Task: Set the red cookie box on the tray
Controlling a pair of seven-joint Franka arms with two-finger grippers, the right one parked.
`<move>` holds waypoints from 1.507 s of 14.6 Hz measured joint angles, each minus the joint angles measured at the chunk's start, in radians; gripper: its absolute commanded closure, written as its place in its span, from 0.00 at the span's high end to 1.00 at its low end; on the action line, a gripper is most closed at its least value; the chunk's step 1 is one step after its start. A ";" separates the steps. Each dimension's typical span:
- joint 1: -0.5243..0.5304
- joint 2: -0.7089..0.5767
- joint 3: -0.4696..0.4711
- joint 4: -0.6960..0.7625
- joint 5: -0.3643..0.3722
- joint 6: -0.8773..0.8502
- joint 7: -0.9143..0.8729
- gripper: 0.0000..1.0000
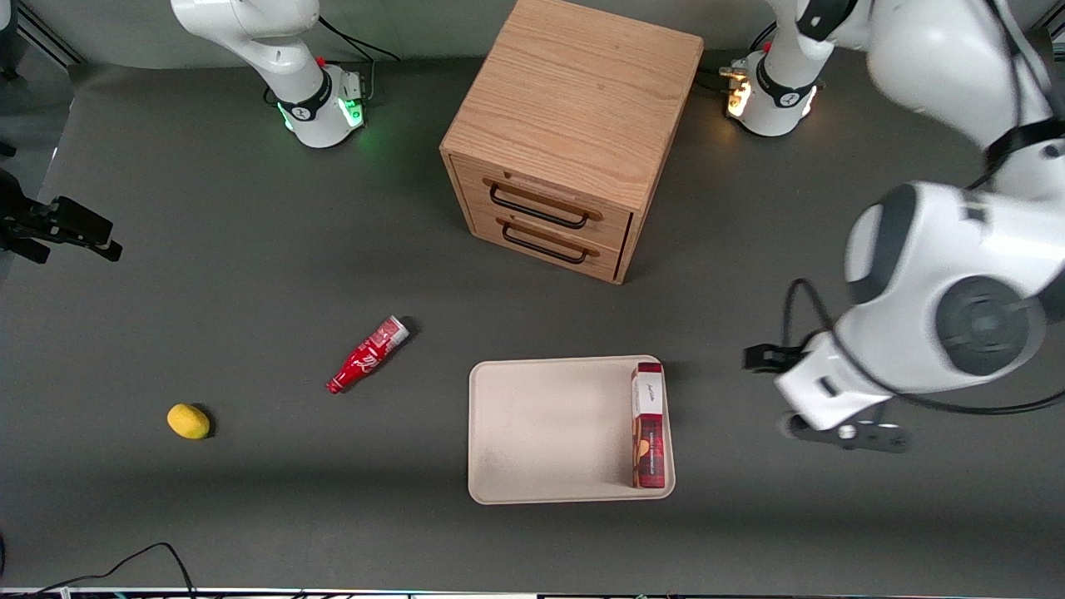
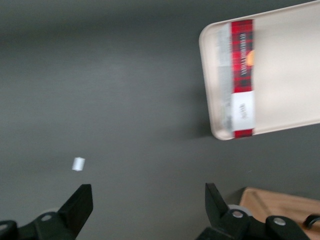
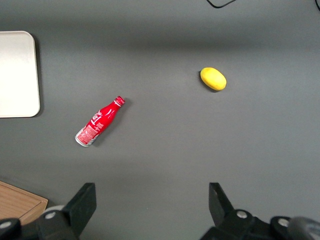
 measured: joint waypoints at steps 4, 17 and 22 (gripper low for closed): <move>0.019 -0.169 0.125 -0.309 -0.003 0.170 0.162 1.00; 0.010 -0.696 0.244 -0.979 0.077 0.367 0.212 1.00; -0.057 -0.725 0.249 -0.918 0.109 0.253 0.205 1.00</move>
